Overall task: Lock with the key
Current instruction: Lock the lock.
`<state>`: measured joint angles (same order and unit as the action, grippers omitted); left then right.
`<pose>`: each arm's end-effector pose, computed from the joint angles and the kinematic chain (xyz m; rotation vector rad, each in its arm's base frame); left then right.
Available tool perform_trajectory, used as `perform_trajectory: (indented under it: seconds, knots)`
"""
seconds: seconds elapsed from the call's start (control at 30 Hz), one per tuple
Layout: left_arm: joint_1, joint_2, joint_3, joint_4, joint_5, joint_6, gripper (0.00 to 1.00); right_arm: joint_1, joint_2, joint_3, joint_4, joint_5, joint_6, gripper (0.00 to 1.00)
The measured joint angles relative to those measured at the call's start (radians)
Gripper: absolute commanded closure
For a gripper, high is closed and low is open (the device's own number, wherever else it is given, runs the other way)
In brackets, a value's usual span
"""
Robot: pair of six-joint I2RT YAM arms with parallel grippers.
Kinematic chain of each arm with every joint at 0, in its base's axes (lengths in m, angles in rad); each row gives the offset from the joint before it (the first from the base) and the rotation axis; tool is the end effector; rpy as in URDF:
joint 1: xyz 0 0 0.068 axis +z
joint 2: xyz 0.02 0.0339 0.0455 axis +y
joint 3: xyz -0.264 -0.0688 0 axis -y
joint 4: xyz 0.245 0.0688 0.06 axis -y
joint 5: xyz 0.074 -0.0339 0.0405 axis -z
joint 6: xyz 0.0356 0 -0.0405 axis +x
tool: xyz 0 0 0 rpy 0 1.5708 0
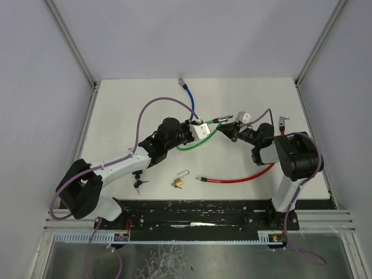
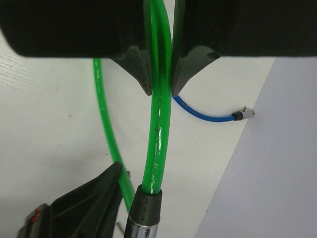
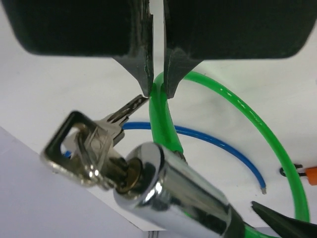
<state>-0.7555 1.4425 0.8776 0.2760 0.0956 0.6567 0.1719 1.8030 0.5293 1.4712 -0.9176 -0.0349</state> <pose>0.2380 -0.2289 0.2637 1.2575 1.3723 -0.1574 0.2943 0.0798 0.1725 -0.8992 1.1933 0.7375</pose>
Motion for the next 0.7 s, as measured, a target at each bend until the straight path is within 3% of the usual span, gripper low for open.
perform_trajectory:
  seconds: [0.7]
  knots:
    - [0.012, 0.105, -0.061, 0.188, -0.041, -0.028, 1.00, 0.004, 0.110, 0.053, 0.031, 0.018, -0.087, 0.76]
